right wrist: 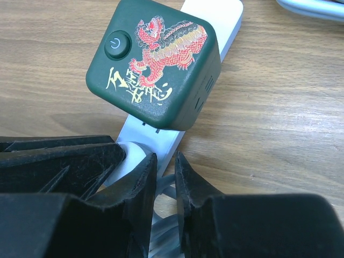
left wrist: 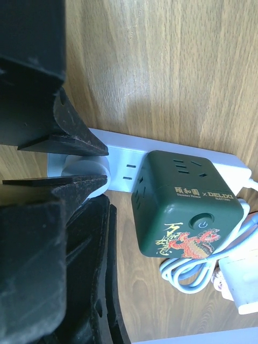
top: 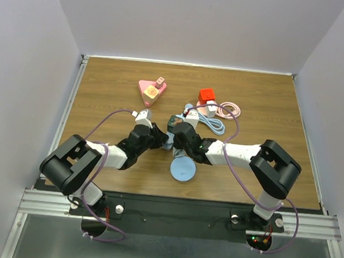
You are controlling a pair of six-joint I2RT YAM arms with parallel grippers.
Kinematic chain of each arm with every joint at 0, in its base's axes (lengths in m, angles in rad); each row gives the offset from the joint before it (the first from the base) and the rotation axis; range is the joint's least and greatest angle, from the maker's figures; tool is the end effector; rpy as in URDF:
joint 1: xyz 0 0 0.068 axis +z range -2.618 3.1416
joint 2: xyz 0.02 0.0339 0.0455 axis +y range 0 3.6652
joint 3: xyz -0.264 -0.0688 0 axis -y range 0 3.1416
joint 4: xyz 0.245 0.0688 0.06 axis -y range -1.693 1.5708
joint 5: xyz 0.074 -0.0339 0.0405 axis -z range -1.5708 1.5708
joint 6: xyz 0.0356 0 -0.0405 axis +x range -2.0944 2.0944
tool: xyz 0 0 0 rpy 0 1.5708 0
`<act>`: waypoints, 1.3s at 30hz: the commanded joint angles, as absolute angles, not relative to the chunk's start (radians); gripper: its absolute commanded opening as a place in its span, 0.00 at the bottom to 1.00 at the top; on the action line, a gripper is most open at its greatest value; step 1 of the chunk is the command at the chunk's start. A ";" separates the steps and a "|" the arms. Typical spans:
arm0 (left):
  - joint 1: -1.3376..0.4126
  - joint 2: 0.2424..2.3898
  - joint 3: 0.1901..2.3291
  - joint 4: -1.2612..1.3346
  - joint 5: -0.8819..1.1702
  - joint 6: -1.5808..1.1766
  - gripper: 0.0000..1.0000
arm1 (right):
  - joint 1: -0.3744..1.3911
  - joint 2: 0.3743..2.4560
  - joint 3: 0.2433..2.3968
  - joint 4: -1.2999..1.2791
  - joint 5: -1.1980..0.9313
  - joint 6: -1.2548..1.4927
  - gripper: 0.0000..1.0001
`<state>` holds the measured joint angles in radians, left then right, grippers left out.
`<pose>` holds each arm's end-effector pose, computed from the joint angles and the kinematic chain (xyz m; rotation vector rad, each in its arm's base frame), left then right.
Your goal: Insert the plug
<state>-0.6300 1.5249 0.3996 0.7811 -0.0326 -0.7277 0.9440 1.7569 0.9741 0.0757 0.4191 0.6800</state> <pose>0.2195 -0.1586 0.1450 -0.1215 2.0125 -0.8654 0.2263 0.2878 0.1735 -0.0768 2.2372 0.4191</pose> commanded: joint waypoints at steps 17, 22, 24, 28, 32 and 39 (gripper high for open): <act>-0.710 1.514 0.342 0.410 -0.057 -0.719 0.18 | 0.996 1.663 0.945 -0.110 0.437 0.667 0.41; -0.710 1.415 0.367 0.358 -0.123 -0.715 0.49 | 0.994 1.586 0.936 -0.113 0.497 0.657 0.67; -0.709 1.375 0.397 0.305 -0.164 -0.700 0.64 | 0.994 1.542 0.934 -0.115 0.532 0.637 0.74; -0.710 1.223 0.451 0.207 -0.225 -0.667 0.86 | 0.982 1.454 0.917 -0.132 0.568 0.612 0.86; -0.692 1.063 0.500 0.127 -0.311 -0.626 0.99 | 0.914 1.362 0.870 -0.136 0.568 0.588 0.93; -0.459 1.017 0.725 0.084 -0.293 -0.425 0.99 | 0.743 1.250 0.813 -0.135 0.583 0.479 1.00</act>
<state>-0.5663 1.0138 0.5987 0.1154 -0.2653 -0.5629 0.8253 1.2888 0.8253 -0.1322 0.5331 0.5594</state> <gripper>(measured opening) 0.985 0.995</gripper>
